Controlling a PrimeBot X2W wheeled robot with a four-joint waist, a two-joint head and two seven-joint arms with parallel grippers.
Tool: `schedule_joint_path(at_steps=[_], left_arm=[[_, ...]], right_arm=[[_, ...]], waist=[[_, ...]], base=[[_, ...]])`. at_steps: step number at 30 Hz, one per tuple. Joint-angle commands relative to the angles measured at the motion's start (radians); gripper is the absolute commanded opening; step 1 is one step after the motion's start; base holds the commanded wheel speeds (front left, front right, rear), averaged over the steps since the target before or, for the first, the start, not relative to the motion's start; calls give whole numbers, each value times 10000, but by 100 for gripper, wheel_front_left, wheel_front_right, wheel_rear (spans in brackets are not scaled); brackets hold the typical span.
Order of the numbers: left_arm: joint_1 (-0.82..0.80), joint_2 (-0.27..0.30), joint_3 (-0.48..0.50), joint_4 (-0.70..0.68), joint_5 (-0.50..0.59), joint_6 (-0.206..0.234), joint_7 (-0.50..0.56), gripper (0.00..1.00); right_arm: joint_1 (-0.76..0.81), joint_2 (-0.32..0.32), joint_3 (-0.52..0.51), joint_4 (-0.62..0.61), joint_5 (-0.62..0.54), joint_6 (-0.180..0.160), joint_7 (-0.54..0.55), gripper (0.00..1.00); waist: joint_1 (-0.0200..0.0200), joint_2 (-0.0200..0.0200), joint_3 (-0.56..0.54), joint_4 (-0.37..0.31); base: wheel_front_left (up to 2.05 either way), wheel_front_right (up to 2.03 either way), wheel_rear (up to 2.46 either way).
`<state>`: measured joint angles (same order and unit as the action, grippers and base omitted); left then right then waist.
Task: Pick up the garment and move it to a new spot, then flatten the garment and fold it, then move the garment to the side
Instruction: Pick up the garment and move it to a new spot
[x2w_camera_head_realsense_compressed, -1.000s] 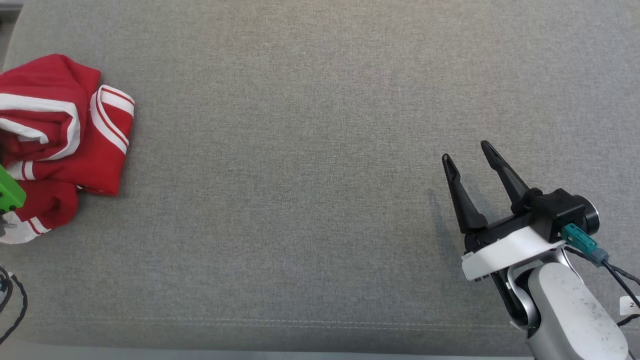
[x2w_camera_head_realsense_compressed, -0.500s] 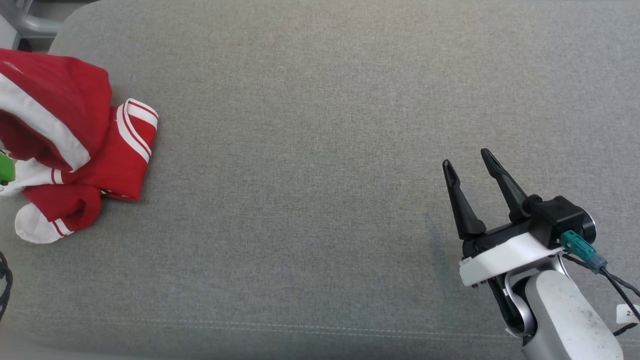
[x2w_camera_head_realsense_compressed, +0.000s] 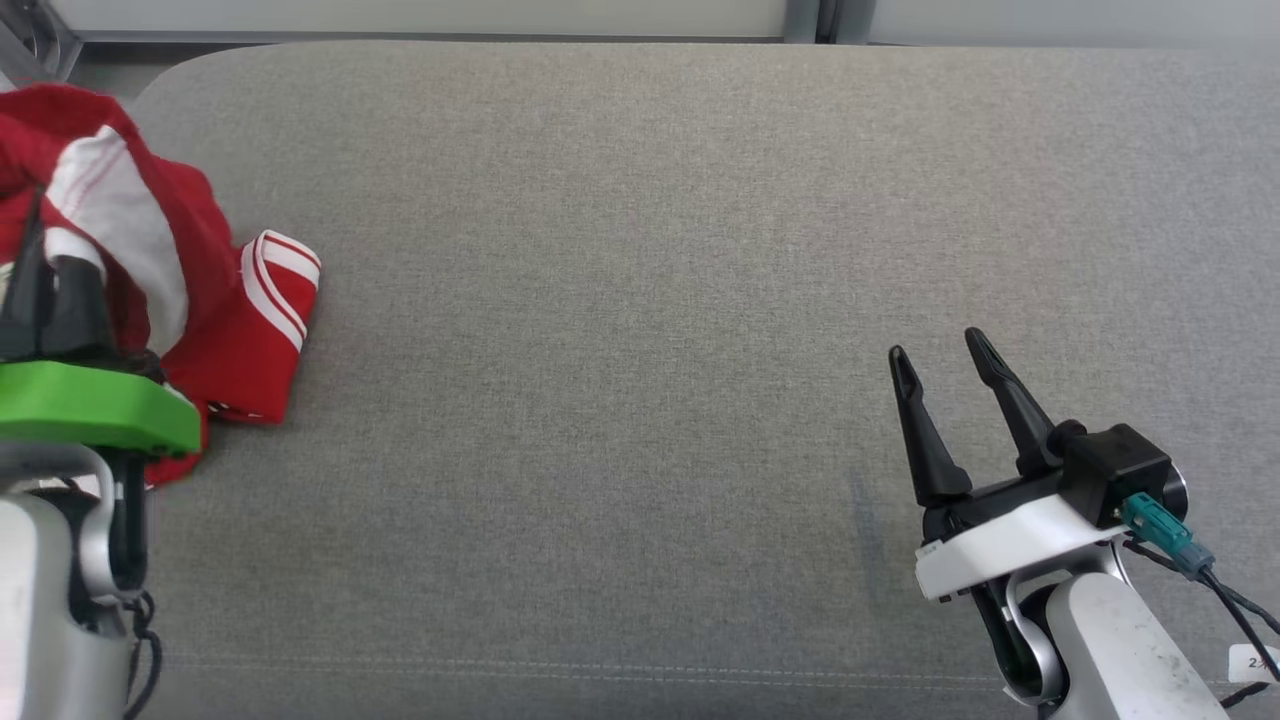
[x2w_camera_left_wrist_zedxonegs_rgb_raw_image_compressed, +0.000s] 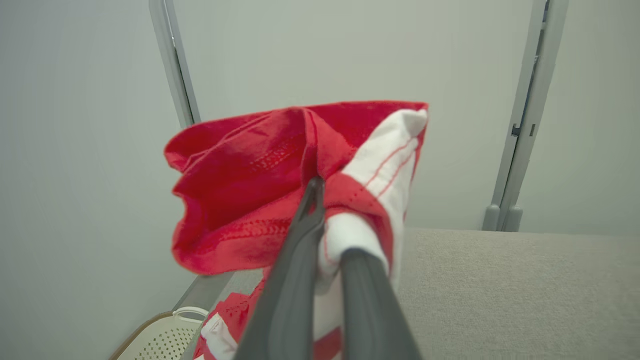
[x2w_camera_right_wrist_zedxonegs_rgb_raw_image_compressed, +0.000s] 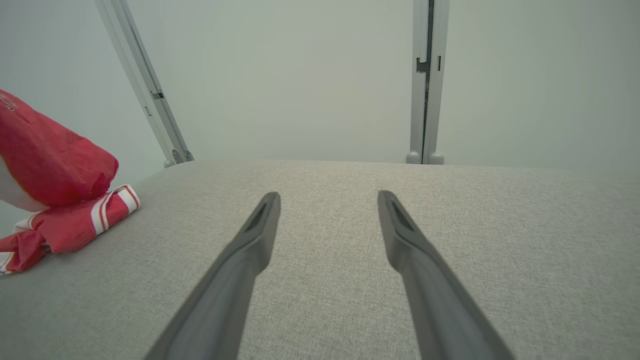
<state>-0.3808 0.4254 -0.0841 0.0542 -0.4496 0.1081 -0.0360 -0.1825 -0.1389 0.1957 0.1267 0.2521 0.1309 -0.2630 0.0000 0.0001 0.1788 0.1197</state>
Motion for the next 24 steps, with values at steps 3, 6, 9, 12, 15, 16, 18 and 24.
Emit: schedule_joint_path(at_steps=[3, 6, 9, 12, 15, 16, 18, 24], left_arm=[[605, -272, -390, -780, 268, 294, 149, 0], [916, -487, -749, -1130, 347, 391, 387, 0], [1031, -676, -1183, -1334, 493, 390, 519, 0], [1024, -888, -1510, -1338, 535, 331, 587, 0], [837, -1216, -2021, -1147, 484, 150, 657, 0], [740, -1283, -2183, -1023, 513, 75, 677, 0], [531, -1511, -2438, -792, 533, -23, 638, 0], [-356, -2104, -3090, 63, 633, -424, 483, 0]], right_arm=[[171, 44, -92, -76, -14, -3, -45, 100], [165, 125, -120, -97, 36, -1, -45, 100], [171, 164, -121, -79, 67, -3, -45, 100], [170, 202, -123, -62, 72, -1, -45, 100], [125, 279, -139, -76, 88, -1, -45, 100], [96, 303, -127, -83, 106, -1, -45, 100], [7, 352, -95, -106, 149, -3, -45, 100], [-164, 468, -141, -138, 224, -1, -45, 100]], waist=[[0, -1, -112, -165], [0, -1, -163, -342], [0, -1, -182, -582], [0, -1, -183, -782], [0, -1, -114, -1132], [0, -1, -84, -1269], [0, -1, 11, -1579], [0, -1, 364, -2515]], base=[[0, 0, 0], [0, 0, 0], [0, 0, 0], [0, 0, 0], [0, 0, 0], [0, 0, 0], [0, 0, 0], [0, 0, 0]])
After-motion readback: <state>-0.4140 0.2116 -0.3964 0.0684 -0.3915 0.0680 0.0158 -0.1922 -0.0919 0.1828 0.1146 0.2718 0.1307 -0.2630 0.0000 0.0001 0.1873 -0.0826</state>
